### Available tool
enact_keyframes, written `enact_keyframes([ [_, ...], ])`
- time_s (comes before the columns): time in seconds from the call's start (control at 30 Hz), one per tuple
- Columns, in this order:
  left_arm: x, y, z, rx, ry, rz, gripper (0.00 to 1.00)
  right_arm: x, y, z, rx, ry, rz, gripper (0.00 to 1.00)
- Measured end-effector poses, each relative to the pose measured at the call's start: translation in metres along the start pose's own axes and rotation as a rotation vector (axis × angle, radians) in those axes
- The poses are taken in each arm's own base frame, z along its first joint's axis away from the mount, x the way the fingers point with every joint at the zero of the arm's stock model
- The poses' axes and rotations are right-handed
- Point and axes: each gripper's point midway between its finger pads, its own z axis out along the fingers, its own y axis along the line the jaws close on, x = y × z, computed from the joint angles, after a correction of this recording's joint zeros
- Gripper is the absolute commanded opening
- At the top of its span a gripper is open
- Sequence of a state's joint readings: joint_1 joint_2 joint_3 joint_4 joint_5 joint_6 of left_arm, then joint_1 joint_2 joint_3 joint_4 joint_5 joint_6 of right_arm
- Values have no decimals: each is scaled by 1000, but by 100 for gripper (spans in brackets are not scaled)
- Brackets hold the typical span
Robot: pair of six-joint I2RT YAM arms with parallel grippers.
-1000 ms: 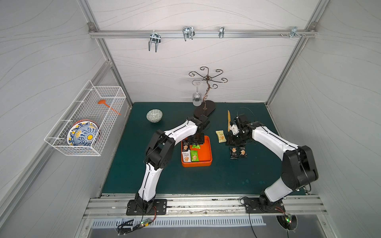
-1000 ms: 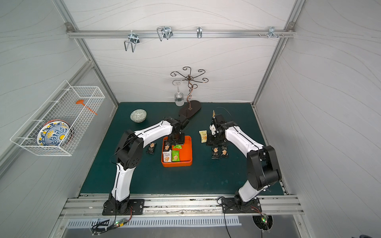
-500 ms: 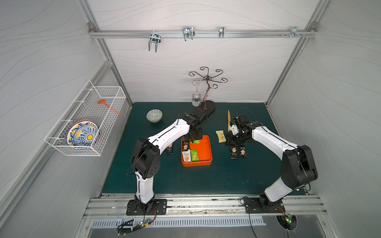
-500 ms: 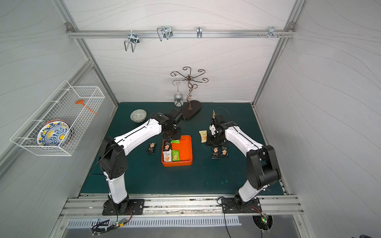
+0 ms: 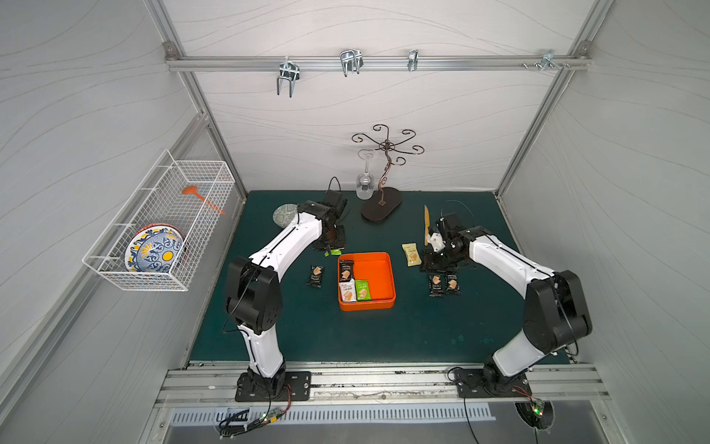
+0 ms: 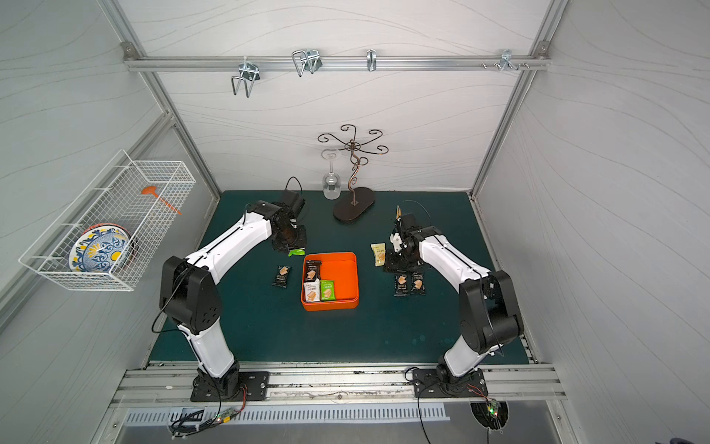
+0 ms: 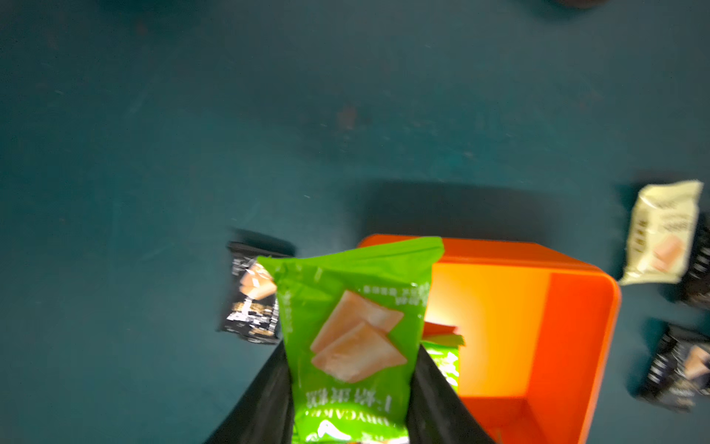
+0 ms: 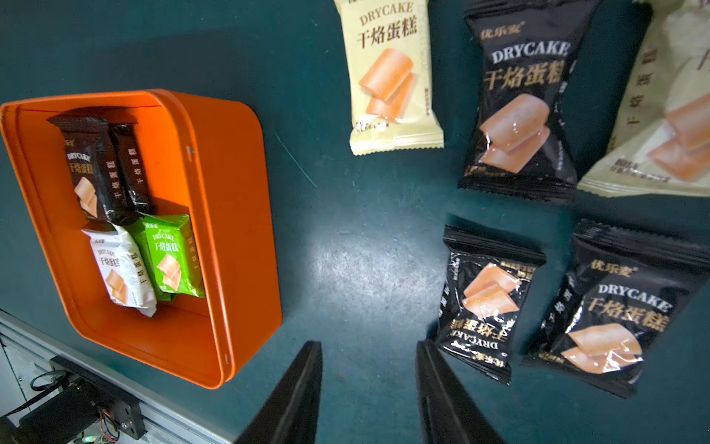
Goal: Take the cookies out of the storage box
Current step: Place the cookie at the center of the board.
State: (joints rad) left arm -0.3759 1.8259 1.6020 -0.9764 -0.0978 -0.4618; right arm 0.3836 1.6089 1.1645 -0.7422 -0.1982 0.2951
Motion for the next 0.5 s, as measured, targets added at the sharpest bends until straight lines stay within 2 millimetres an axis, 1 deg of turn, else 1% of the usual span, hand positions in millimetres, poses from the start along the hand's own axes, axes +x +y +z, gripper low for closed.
enact_keyframes([
  [0.07,-4,8,7,-11,6,0,46,-1,0,1,1,2,1,45],
  [0.13,-8,16,18,-25,20,-3,46,-3,0,2,1,4,1,45],
  [0.23,-11,28,45,-51,64,-7,46,-4,1,2,3,10,3,44],
  [0.37,-11,44,89,-78,138,-32,47,-5,1,0,4,15,4,45],
  [0.43,-10,50,105,-85,171,-43,47,-6,2,-1,5,17,4,45],
  [0.5,-9,55,115,-94,191,-49,47,-7,2,-1,6,21,5,45],
])
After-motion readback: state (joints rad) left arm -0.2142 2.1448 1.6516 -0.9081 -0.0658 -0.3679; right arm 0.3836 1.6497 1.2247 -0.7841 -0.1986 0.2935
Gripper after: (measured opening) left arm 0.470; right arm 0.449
